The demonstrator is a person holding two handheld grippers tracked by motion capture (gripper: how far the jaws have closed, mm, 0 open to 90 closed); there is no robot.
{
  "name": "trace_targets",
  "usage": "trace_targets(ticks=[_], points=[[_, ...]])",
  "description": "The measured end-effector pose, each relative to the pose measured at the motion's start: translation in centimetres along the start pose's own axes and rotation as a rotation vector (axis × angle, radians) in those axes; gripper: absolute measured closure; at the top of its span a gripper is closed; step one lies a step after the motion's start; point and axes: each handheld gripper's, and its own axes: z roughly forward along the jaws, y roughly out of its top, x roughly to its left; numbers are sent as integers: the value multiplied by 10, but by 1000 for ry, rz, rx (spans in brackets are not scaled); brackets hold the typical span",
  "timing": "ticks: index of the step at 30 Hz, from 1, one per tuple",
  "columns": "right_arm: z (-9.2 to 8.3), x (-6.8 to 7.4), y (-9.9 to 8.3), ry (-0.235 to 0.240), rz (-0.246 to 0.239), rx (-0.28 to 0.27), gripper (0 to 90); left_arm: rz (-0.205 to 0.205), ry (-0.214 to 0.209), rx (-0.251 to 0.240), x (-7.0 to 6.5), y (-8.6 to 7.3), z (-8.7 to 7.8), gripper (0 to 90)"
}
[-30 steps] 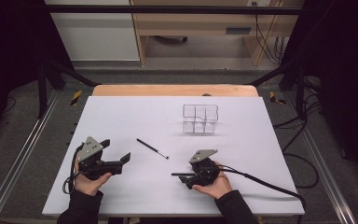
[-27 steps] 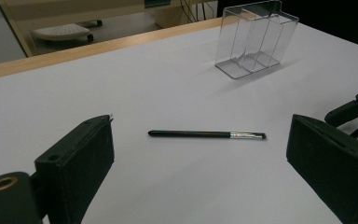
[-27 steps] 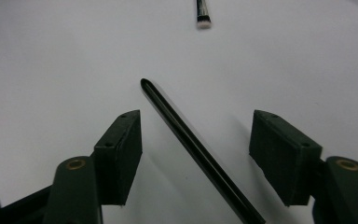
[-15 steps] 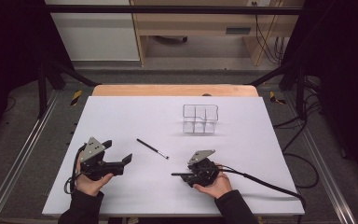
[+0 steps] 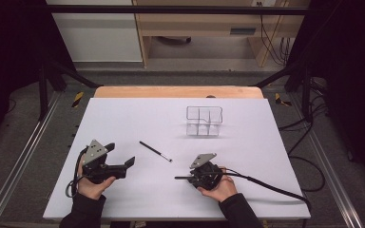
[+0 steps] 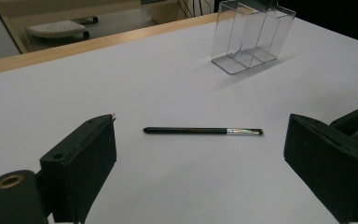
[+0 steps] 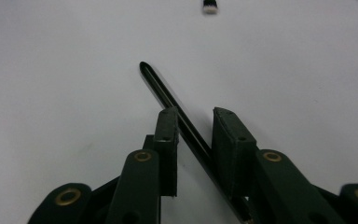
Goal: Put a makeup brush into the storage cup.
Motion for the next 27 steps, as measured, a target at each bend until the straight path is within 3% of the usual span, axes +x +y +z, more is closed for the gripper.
trace_targets(ticks=[12,19,23,27], points=[[-1,-2,1,-11,33,14,833,3,-3,1,0,0,0,93],[-1,-3,1,-24,64,19,838,4,-5,2,0,0,0,95],[-2,-3,1,-37,63,12,755,3,-7,4,0,0,0,95],[-14,-5,5,-14,58,-5,684,-1,-6,4,2,0,-1,96]])
